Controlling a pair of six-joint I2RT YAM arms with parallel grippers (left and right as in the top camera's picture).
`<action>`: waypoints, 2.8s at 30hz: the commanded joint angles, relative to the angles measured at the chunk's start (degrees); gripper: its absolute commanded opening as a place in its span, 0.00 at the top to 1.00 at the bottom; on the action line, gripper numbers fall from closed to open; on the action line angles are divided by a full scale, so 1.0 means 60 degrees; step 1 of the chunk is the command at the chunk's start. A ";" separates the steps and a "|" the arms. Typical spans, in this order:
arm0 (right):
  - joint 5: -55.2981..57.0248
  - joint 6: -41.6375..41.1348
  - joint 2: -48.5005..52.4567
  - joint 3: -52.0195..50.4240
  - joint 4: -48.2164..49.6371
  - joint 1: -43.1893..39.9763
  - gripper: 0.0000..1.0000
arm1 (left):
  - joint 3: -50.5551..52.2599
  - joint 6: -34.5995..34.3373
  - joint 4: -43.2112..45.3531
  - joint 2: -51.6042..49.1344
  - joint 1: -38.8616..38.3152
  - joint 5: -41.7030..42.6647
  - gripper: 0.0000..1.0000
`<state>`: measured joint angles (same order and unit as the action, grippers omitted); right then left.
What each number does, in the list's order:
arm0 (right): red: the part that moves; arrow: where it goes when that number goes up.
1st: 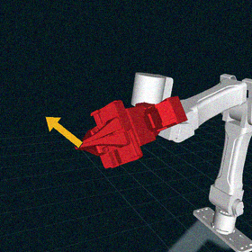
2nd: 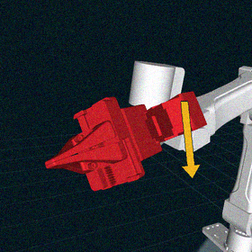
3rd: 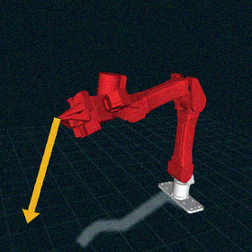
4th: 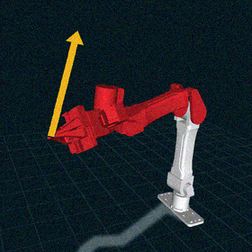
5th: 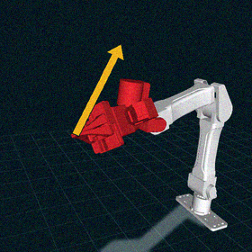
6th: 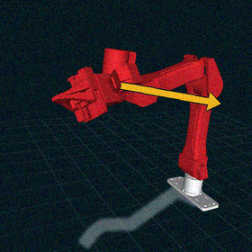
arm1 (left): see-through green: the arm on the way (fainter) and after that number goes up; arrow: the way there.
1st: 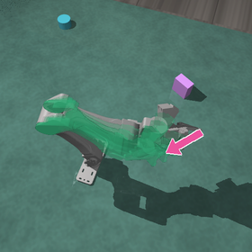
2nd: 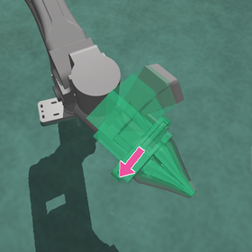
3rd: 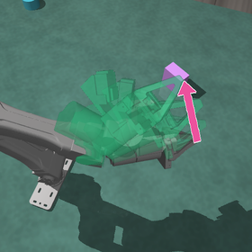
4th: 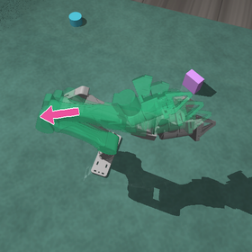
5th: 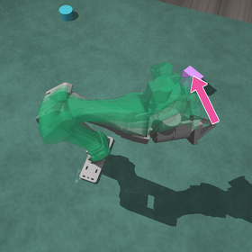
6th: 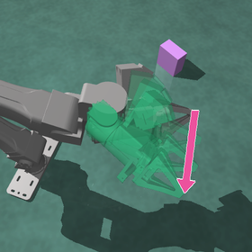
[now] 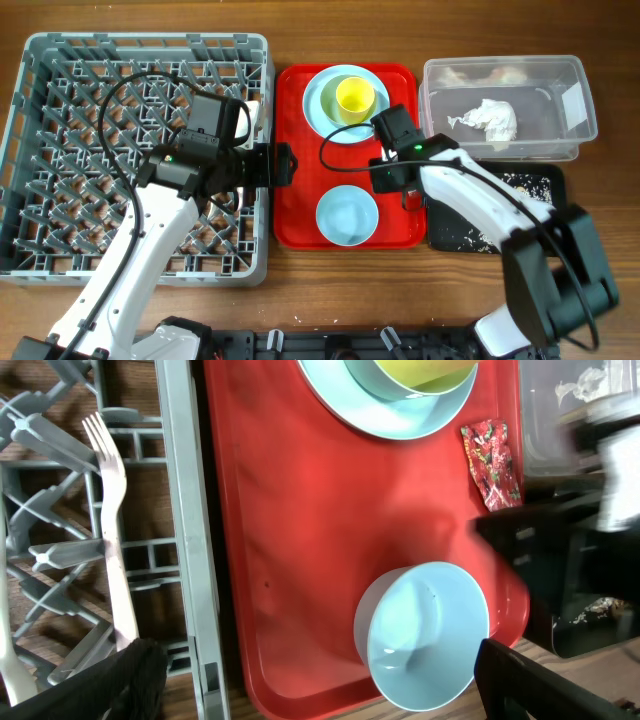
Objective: Sort waste into correct bins and load items into the dishwasher rack
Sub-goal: 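Grasp the red candy wrapper with the right gripper and drop it into the clear bin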
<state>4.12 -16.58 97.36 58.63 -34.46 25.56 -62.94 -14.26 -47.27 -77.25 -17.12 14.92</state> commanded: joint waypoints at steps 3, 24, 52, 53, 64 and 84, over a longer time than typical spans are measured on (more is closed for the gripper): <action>0.2590 -0.0262 -0.0437 -0.0142 0.0430 0.0011 0.89 | -0.0138 -0.0051 0.0022 0.0062 0.0062 0.0080 0.00; -0.0754 0.0444 0.0514 -0.0718 0.1770 -0.0004 0.77 | -0.0138 -0.0051 0.0022 0.0062 0.0062 0.0080 0.00; -0.0171 -0.1683 -0.0739 0.0076 0.0787 -0.0007 0.96 | -0.0138 -0.0055 0.0022 0.0062 0.0062 0.0076 0.00; 0.0044 -0.1435 -0.1322 0.0412 0.0612 -0.0044 0.95 | -0.0138 -0.0051 0.0022 0.0062 0.0062 0.0080 0.00; 0.2677 -0.1224 -0.2127 0.0452 0.1435 -0.3337 0.95 | -0.0138 -0.0051 0.0022 0.0062 0.0062 0.0080 0.00; 0.0652 -0.1515 -1.0695 0.0546 -0.2674 -0.4401 0.00 | -0.0138 -0.0051 0.0022 0.0062 0.0062 0.0080 0.00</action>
<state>9.02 -24.64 40.99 61.98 -47.11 -0.60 -62.96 -14.26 -47.16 -77.25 -17.12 14.92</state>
